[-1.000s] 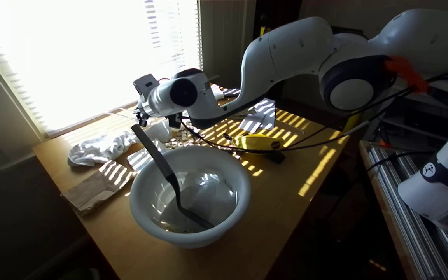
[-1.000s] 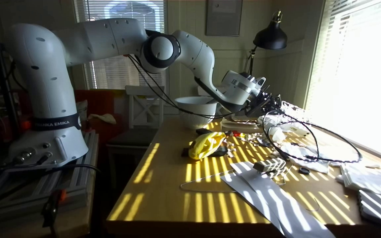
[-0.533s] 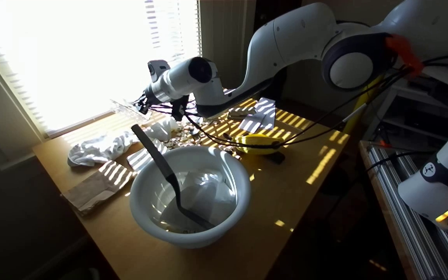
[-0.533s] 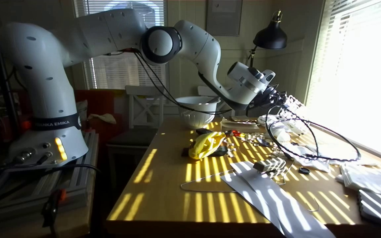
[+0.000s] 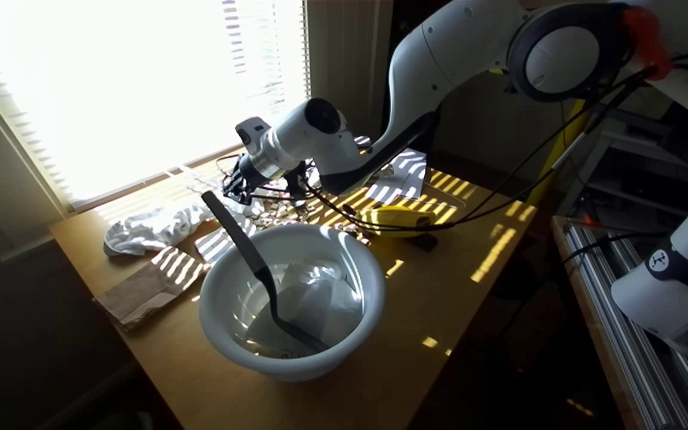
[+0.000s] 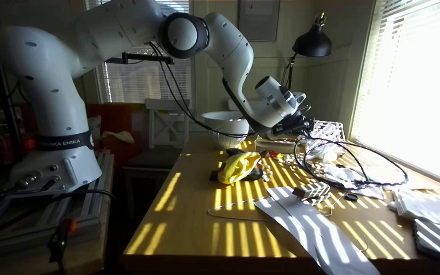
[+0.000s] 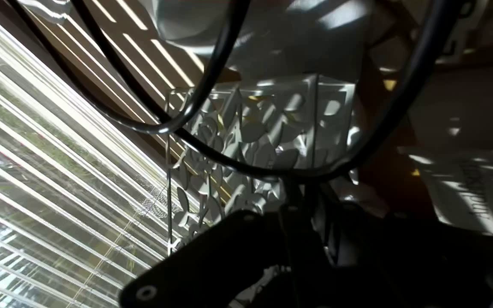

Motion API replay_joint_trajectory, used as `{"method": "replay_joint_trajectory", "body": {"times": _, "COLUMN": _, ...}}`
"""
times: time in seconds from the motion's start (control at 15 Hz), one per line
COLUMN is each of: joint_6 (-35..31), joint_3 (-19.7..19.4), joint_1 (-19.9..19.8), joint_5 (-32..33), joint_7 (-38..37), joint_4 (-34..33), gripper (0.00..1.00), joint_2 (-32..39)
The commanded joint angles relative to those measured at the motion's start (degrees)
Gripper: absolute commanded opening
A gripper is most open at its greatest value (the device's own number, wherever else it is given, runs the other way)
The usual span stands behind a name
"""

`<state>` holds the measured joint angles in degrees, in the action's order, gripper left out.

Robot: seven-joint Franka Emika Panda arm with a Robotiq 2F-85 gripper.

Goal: Move the cable forward then put the white thing on it

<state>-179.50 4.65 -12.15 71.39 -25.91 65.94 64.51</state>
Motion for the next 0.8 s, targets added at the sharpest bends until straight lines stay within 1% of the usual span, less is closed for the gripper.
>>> {"method": "replay_joint_trajectory", "body": {"times": 0.0, "joint_6": 2.73, "joint_3": 5.75, "joint_1": -3.87, "joint_5": -0.71, "joint_7": 9.42, "joint_4": 13.74, "gripper": 0.03, "joint_2": -5.56}}
{"method": "replay_joint_trajectory", "body": {"times": 0.13, "joint_6": 5.62, "joint_3": 8.00, "joint_1": -5.70, "joint_5": -1.41, "joint_7": 14.96, "joint_4": 16.25, "gripper": 0.03, "joint_2": -7.23}}
{"method": "replay_joint_trajectory", "body": {"times": 0.2, "joint_6": 8.13, "joint_3": 9.06, "joint_1": -6.28, "joint_5": -2.22, "joint_7": 17.28, "joint_4": 16.66, "gripper": 0.36, "joint_2": -7.47}}
{"method": "replay_joint_trajectory", "body": {"times": 0.27, "joint_6": 11.02, "joint_3": 9.01, "joint_1": -6.22, "joint_5": -2.65, "joint_7": 17.89, "joint_4": 16.84, "gripper": 0.38, "joint_2": -8.41}}
{"method": "replay_joint_trajectory", "body": {"times": 0.33, "joint_6": 10.10, "joint_3": 3.35, "joint_1": -2.07, "joint_5": -9.41, "joint_7": 20.39, "joint_4": 16.59, "gripper": 0.44, "joint_2": -9.02}}
{"method": "replay_joint_trajectory", "body": {"times": 0.6, "joint_6": 9.83, "joint_3": 0.65, "joint_1": 0.36, "joint_5": -18.13, "joint_7": 25.91, "joint_4": 16.72, "gripper": 0.72, "joint_2": -10.58}}
{"method": "replay_joint_trajectory", "body": {"times": 0.73, "joint_6": 6.62, "joint_3": -0.12, "joint_1": 1.41, "joint_5": -21.20, "joint_7": 28.92, "joint_4": 15.65, "gripper": 0.86, "joint_2": -10.73}}
